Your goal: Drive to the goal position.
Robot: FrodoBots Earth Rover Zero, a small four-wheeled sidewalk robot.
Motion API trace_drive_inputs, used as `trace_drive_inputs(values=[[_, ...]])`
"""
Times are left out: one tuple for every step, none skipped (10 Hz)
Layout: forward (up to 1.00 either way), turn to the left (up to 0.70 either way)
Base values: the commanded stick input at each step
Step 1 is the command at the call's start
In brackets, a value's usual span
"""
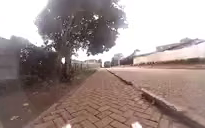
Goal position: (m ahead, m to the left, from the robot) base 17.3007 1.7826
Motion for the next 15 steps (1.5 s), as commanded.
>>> trace_drive_inputs(values=[[0.7,0.12],[0.7,0.13],[0.7,0.14],[0.7,0.03],[0.7,0.04],[0.7,0.02],[0.7,0.04],[0.7,0.0],[0.7,0.0],[0.7,0.0],[0.7,0.03],[0.7,0.01],[0.7,0.01],[0.7,0.05],[0.7,0.09]])
